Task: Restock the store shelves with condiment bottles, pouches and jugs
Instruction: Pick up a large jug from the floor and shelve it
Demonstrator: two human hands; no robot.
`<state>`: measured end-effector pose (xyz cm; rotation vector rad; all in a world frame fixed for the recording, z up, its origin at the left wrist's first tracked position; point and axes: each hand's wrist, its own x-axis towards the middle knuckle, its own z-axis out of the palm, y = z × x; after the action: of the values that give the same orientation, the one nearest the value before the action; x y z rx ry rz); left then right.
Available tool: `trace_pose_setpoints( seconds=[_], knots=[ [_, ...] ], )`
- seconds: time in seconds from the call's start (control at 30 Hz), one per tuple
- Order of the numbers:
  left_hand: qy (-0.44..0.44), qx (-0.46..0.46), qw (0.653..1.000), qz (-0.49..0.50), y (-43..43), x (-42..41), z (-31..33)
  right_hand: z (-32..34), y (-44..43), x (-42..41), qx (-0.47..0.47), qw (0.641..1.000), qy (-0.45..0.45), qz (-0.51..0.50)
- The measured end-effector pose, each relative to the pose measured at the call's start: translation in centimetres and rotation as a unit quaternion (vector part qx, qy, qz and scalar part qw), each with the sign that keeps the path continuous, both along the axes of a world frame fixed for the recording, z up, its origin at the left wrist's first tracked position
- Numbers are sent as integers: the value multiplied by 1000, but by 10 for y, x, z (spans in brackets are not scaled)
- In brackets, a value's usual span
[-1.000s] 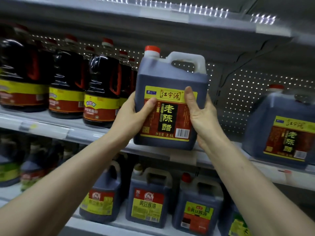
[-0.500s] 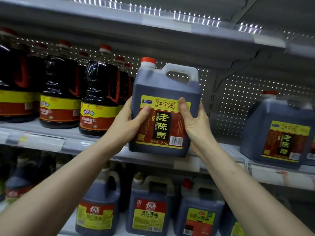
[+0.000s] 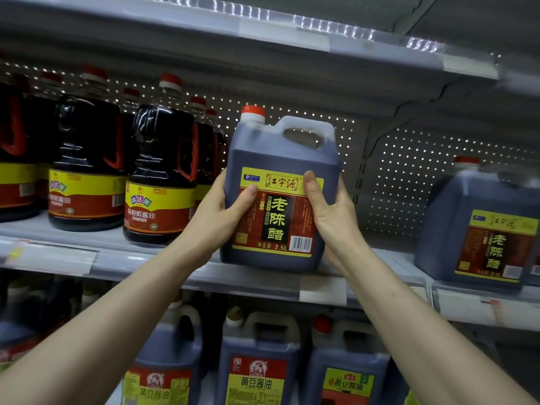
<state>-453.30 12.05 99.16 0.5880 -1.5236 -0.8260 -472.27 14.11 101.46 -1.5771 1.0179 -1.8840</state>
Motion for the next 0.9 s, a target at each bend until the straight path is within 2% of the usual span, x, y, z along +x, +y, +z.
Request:
trace_pose_setpoints(
  seconds=[0.9],
  knots=[
    [-12,-22,1000,-11,-46,-7,-8,-7,-38,-6,19,999,24,-39]
  ],
)
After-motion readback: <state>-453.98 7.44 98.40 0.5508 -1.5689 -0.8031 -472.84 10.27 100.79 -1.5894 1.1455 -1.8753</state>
